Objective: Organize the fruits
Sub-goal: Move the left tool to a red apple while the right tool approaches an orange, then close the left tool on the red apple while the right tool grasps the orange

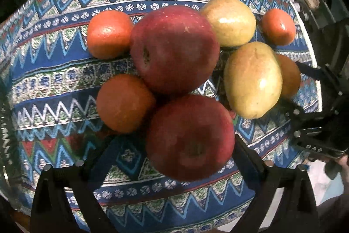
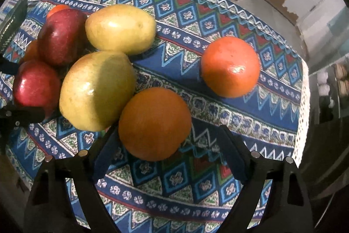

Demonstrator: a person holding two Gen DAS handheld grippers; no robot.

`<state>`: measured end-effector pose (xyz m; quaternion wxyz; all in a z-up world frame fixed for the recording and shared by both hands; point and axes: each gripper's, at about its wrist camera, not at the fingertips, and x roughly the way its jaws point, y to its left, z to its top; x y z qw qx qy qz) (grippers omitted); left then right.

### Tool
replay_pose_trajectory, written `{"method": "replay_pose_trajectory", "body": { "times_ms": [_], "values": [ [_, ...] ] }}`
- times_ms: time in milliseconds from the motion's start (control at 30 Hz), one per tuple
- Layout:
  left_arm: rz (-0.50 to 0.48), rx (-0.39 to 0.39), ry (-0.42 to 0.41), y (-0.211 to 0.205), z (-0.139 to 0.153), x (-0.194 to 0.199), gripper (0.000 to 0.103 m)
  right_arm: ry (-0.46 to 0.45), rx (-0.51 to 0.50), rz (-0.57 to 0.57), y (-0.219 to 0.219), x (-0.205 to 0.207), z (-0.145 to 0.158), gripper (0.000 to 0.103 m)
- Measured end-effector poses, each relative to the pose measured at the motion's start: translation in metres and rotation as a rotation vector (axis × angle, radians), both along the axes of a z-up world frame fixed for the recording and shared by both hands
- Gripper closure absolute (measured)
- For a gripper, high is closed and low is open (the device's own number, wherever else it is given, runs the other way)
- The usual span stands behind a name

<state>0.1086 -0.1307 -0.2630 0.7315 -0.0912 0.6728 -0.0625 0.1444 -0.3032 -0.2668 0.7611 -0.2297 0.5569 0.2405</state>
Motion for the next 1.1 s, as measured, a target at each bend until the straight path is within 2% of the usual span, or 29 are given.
{"method": "replay_pose_trajectory", "body": {
  "times_ms": [67,167,200,300,633,900,1100],
  "values": [
    [0.016,-0.047,0.011,0.003,-0.007,0.002,0.014,0.009,0.016,0.007,0.002,0.002,-0.004,0.023],
    [0.006,-0.074,-0.007,-0.001,-0.015,0.004,0.024,0.025,0.043,0.02,0.003,0.004,-0.007,0.04],
    [-0.003,-0.086,-0.009,-0.003,-0.016,0.006,0.028,0.018,0.041,0.02,0.005,0.004,-0.008,0.04],
    [-0.01,-0.084,-0.026,-0.006,-0.019,0.003,0.028,0.012,0.052,0.005,0.007,0.002,-0.009,0.041],
    [-0.039,-0.059,-0.058,-0.009,-0.011,-0.012,0.028,0.064,0.137,-0.192,-0.025,-0.003,-0.004,0.042],
    [-0.083,-0.034,-0.116,-0.008,0.018,-0.029,0.028,0.049,0.175,-0.285,-0.046,-0.019,0.017,0.042],
    [-0.108,-0.003,-0.175,-0.003,0.041,-0.039,0.028,0.018,0.229,-0.306,-0.046,-0.032,0.043,0.042]
  ]
}}
